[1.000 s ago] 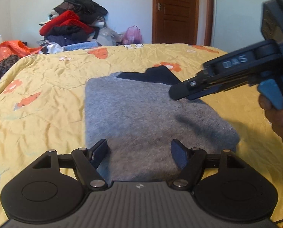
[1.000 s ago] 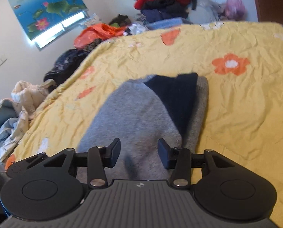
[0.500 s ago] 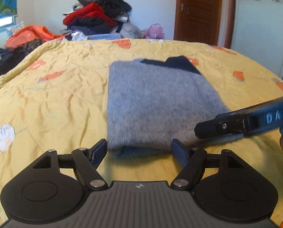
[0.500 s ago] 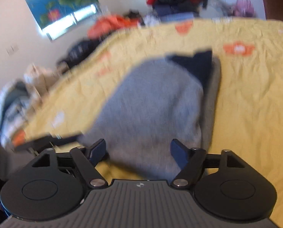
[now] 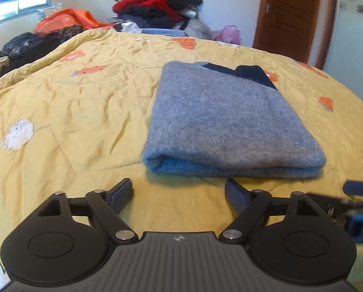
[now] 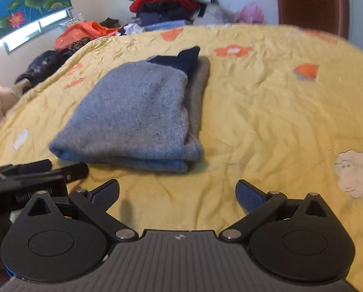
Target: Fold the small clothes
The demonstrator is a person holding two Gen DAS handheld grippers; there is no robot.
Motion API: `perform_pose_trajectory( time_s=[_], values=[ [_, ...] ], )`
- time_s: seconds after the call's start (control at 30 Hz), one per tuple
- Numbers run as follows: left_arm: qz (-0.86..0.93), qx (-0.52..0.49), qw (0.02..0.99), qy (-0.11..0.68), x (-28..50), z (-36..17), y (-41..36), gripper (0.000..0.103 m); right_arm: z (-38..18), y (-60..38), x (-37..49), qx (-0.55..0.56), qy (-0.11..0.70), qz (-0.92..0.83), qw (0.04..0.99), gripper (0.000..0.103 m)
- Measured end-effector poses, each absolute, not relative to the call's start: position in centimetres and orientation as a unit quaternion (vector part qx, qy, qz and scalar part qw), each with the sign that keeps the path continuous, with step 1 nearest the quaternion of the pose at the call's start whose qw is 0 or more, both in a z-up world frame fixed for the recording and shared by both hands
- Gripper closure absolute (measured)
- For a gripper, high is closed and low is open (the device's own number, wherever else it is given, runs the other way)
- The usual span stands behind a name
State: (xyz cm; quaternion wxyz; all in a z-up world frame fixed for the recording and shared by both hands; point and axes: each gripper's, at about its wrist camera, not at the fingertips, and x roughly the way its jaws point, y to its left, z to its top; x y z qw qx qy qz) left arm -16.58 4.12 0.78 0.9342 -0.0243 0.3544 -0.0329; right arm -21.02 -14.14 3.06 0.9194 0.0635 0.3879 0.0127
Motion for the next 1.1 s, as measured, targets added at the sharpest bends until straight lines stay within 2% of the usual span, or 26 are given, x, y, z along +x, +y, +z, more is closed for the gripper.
perform_pose_trajectory(
  time_s=[0.07, 0.13, 0.53, 1.1],
  values=[
    [-0.027, -0.004, 0.937, 0.348, -17.0, 0.3, 3.6, 0.004, 2.7, -13.2, -21.6, 0.044, 0.391, -0.006, 0.919, 0.000],
    [-0.022, 0.020, 0.942, 0.333, -17.5, -0.2, 3.3, 0.000, 2.4, -12.6, -21.9, 0.023, 0.381, -0.022, 0.924, 0.000],
    [-0.040, 0.014, 0.937, 0.346, -15.0, -0.1, 4.0, 0.000, 1.6, -12.6, -19.3, 0.004, 0.373, -0.075, 0.925, 0.000],
    [-0.047, 0.017, 0.946, 0.322, -16.3, -0.5, 4.0, 0.000, 1.5, -12.2, -19.5, 0.005, 0.365, -0.090, 0.927, 0.000]
  ],
)
